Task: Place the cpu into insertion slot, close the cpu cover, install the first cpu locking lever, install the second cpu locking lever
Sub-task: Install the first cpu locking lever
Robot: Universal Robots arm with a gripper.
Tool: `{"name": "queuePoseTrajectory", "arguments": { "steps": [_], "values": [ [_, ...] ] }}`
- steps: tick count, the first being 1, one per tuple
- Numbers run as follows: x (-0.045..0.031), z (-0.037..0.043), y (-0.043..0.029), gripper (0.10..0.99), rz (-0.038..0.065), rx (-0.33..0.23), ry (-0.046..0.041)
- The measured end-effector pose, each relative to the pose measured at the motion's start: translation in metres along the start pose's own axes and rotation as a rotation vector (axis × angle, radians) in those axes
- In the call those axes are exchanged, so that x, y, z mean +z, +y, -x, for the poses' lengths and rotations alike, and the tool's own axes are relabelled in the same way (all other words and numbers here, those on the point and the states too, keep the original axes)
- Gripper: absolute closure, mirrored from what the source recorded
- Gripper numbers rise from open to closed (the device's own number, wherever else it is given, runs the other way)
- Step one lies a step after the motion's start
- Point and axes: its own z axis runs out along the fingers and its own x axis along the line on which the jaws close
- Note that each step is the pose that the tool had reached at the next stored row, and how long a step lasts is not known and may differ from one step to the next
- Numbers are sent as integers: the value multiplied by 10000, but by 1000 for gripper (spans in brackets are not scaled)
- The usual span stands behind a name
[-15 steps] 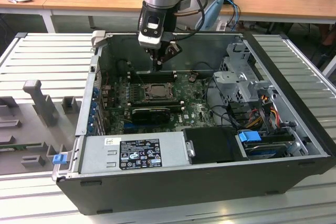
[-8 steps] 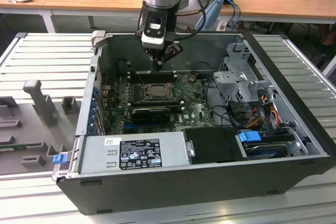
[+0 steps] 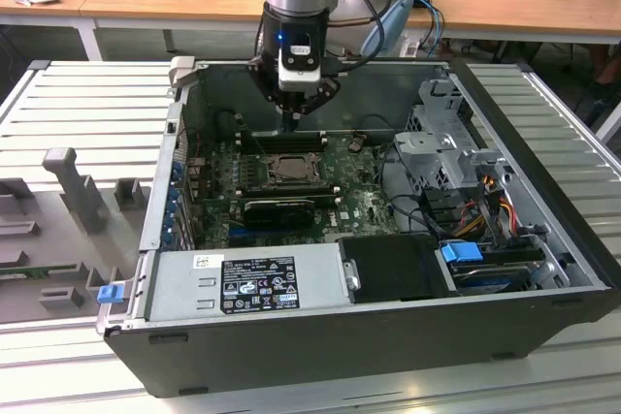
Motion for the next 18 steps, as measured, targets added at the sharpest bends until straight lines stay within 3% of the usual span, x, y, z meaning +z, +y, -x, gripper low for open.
{"name": "queuePoseTrajectory", "arguments": {
  "steps": [6,15,18],
  "values": [
    [1,0,0,980,-18,-996,11],
    [1,0,0,980,-13,-1825,-20],
    [8,0,0,980,-18,-2794,-31]
  ]
}}
